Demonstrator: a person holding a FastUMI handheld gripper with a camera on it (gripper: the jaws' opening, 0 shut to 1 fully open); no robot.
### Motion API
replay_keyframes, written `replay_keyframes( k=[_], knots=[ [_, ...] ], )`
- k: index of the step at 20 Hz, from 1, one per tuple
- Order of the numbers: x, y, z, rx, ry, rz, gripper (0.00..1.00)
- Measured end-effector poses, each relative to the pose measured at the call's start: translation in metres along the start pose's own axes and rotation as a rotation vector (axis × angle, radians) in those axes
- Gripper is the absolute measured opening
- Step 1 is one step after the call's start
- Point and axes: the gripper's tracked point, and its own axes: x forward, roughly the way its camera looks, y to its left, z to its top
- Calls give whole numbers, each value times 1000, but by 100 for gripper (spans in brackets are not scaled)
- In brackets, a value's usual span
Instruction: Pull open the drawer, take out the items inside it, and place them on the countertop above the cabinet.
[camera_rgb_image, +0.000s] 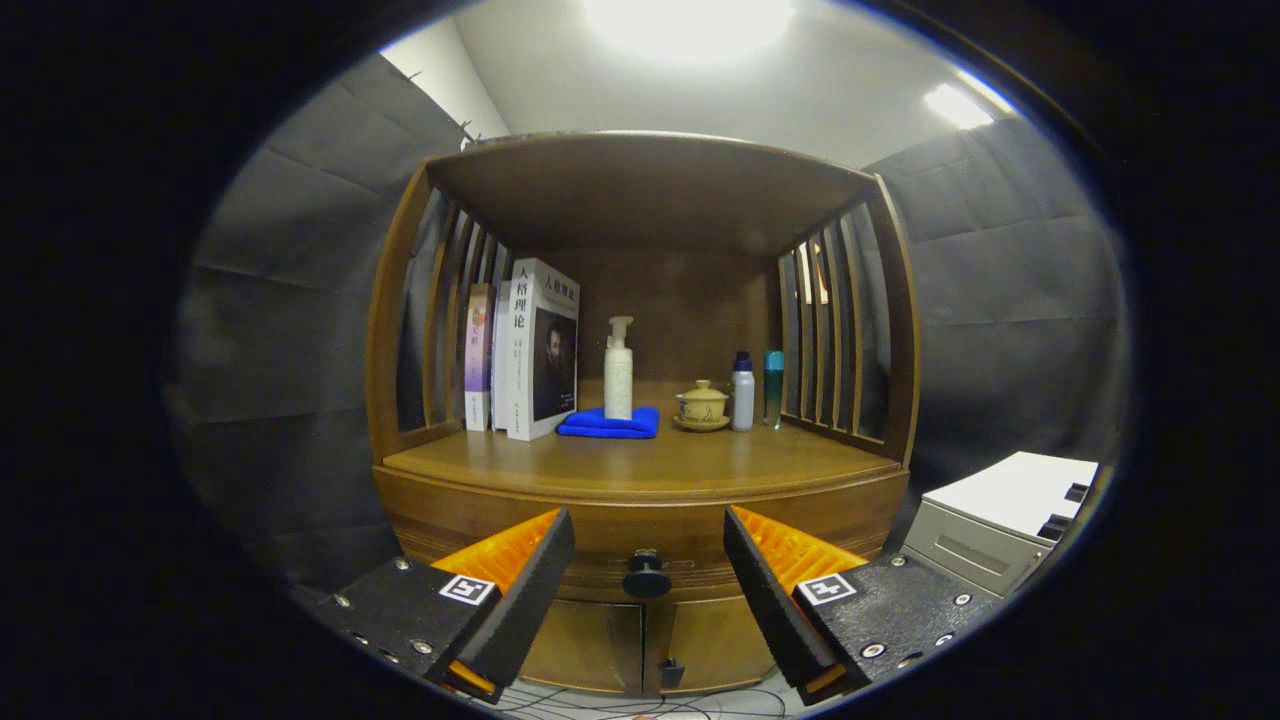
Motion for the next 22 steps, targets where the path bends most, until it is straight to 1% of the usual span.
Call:
replay_keyframes(
  k=[3, 8, 11, 16, 18, 19, 22],
  knots=[
    [15, -1, -19, 19, 48, -15, 95],
    [47, 0, -49, 30, 122, 26, 95],
    [63, 4, -70, 11, 169, 43, 95],
    [74, 8, -96, 16, 236, 66, 95],
    [74, 12, -103, 34, 254, 73, 89],
    [74, 13, -104, 37, 259, 74, 80],
    [74, 6, -106, 36, 267, 48, 62]
  ],
)
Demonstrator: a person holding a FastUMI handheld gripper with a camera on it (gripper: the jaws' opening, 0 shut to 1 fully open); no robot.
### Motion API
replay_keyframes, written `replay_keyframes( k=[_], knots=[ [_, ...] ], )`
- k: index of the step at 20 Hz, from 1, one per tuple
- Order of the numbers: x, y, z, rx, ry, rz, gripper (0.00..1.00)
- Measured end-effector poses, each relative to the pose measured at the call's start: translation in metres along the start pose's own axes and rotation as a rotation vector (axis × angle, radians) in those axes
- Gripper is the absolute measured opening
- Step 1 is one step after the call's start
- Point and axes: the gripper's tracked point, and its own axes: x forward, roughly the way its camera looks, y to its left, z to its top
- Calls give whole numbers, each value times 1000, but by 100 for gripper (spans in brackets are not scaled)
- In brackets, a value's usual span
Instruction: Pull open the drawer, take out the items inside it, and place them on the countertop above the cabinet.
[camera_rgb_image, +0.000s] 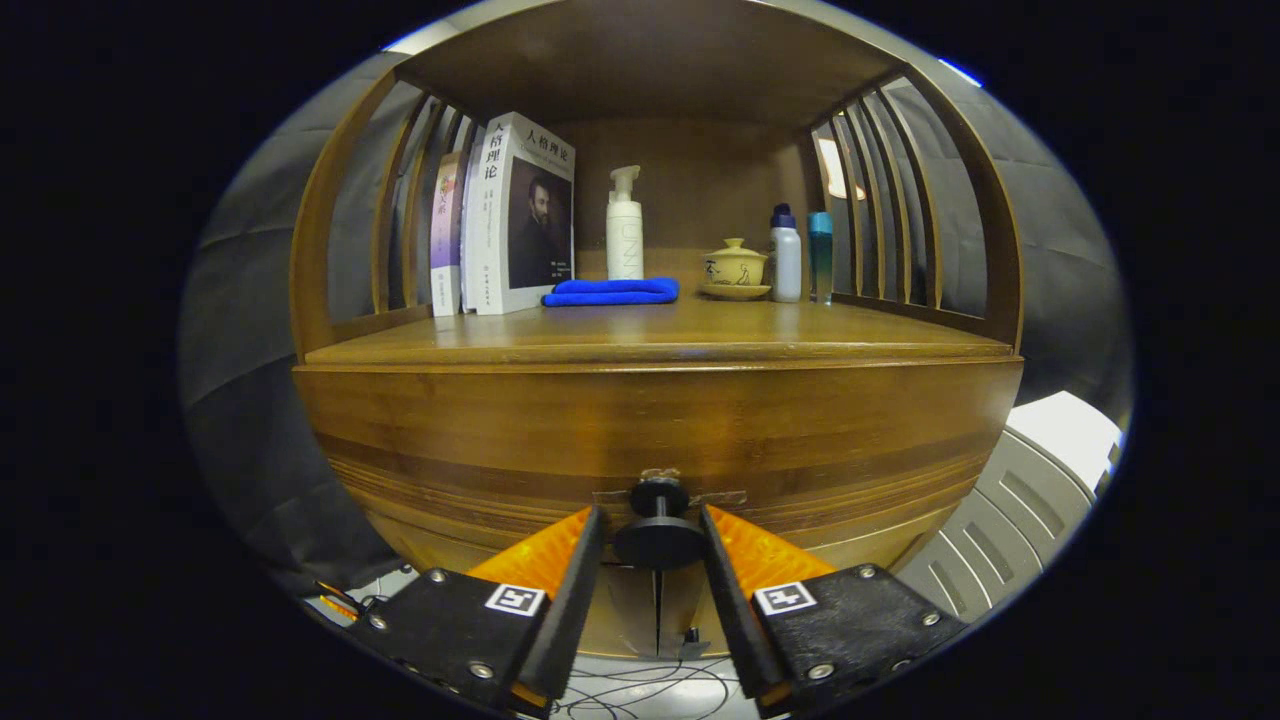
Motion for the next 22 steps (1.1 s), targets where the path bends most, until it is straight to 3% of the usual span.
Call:
replay_keyframes(
  k=[2, 13, 22],
  knots=[
    [-1, 0, -1, 29, 6, 8, 50],
    [-24, -2, -7, 6, 31, -18, 40],
    [-73, -1, -19, -3, 82, -34, 40]
  ],
)
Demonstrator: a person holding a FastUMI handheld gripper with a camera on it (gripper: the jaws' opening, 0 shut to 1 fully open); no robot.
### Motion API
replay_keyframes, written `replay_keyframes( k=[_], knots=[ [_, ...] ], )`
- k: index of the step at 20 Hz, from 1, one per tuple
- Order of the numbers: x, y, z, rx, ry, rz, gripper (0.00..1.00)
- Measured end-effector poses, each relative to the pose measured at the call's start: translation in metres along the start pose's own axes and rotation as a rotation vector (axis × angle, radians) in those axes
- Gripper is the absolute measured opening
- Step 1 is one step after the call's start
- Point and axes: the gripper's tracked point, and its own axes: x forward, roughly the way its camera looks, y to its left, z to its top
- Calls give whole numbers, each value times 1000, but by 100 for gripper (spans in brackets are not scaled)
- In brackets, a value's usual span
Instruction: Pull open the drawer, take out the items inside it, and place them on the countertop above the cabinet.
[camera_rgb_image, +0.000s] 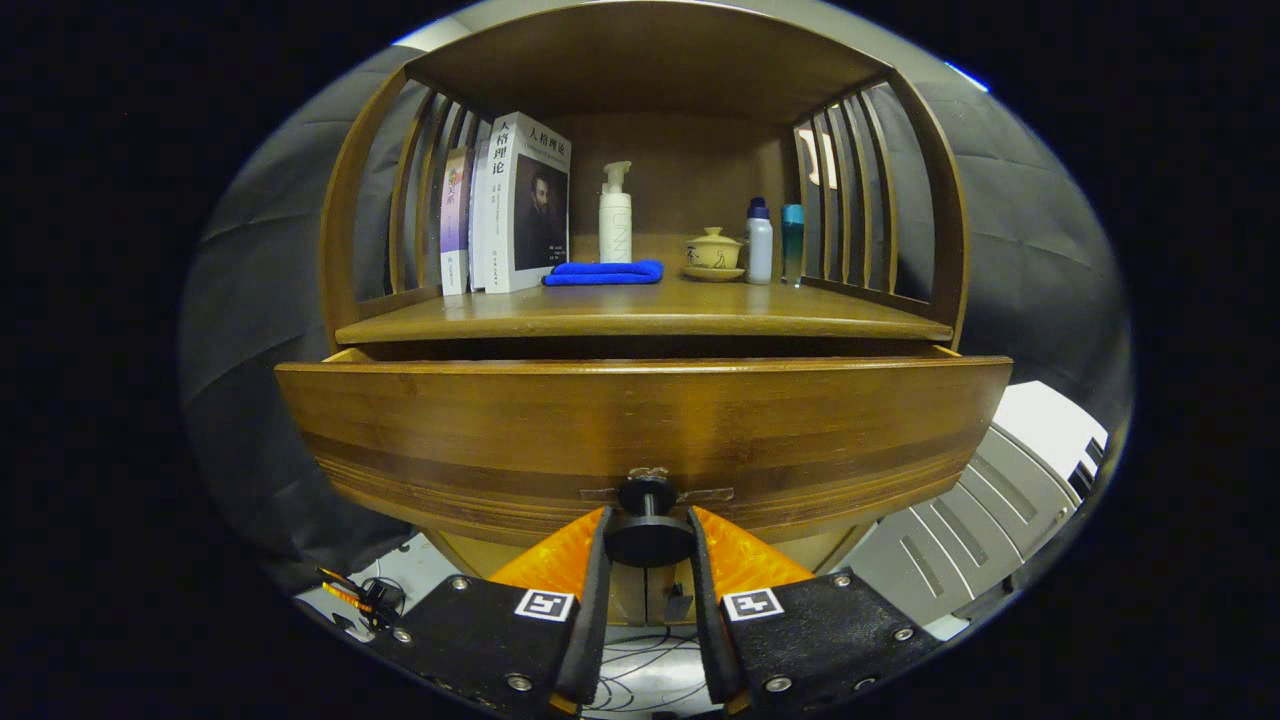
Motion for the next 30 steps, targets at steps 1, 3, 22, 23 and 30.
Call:
replay_keyframes(
  k=[1, 3, 22, 23, 30],
  knots=[
    [-6, 0, -2, -1, 5, 0, 40],
    [-16, -2, -5, -11, 14, -5, 40],
    [-95, -3, -47, -20, 88, -14, 40],
    [-95, -1, -46, -10, 84, -14, 40],
    [-125, -5, -3, 121, -70, 11, 73]
  ],
)
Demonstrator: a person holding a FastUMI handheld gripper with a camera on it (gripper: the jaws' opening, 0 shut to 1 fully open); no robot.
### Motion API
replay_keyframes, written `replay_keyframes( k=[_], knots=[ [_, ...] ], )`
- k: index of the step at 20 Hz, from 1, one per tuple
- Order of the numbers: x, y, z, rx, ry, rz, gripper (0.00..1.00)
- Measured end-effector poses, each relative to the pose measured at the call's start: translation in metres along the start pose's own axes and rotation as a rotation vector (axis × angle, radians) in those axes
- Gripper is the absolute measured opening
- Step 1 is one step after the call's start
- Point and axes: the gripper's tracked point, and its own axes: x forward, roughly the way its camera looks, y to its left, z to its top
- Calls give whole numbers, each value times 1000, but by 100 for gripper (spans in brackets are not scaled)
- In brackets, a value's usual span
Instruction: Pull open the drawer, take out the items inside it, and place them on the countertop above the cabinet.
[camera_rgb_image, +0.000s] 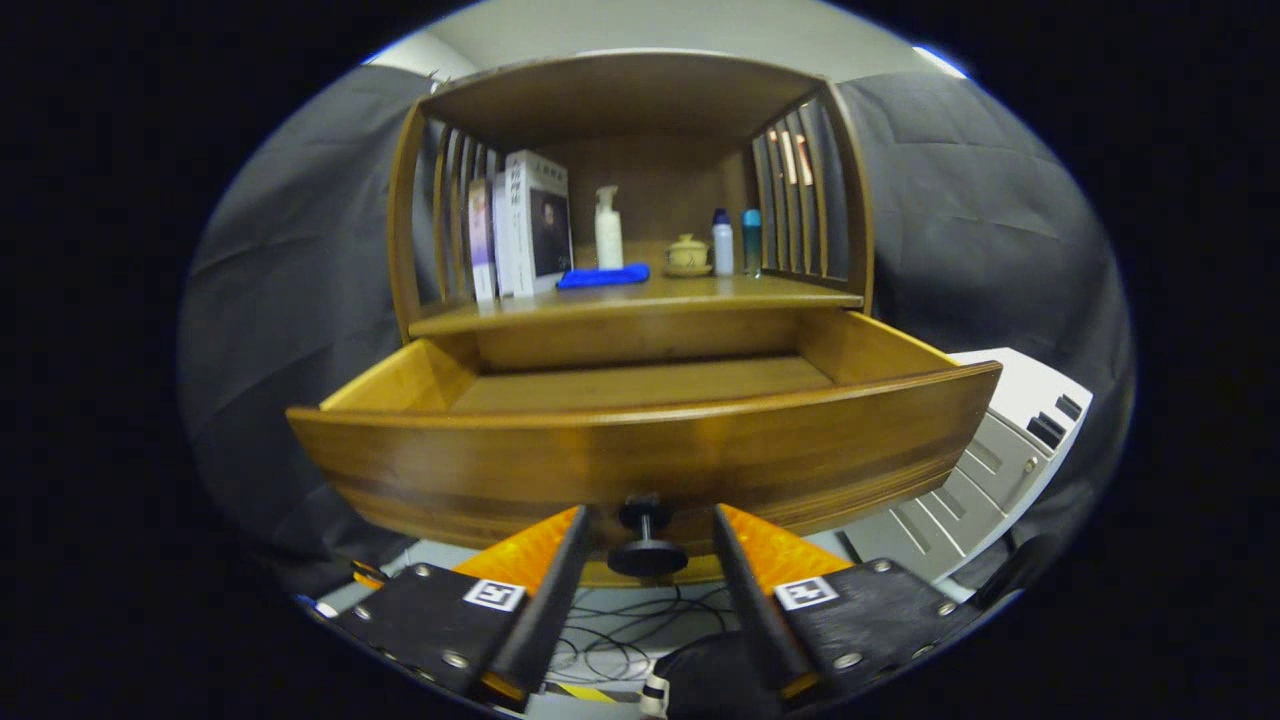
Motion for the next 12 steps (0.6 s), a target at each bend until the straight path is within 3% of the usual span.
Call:
replay_keyframes(
  k=[3, 8, 12],
  knots=[
    [-11, -1, 32, 17, -80, 7, 96],
    [-3, -6, 78, -70, -135, -55, 96],
    [12, 4, 109, -125, -156, -47, 96]
  ],
)
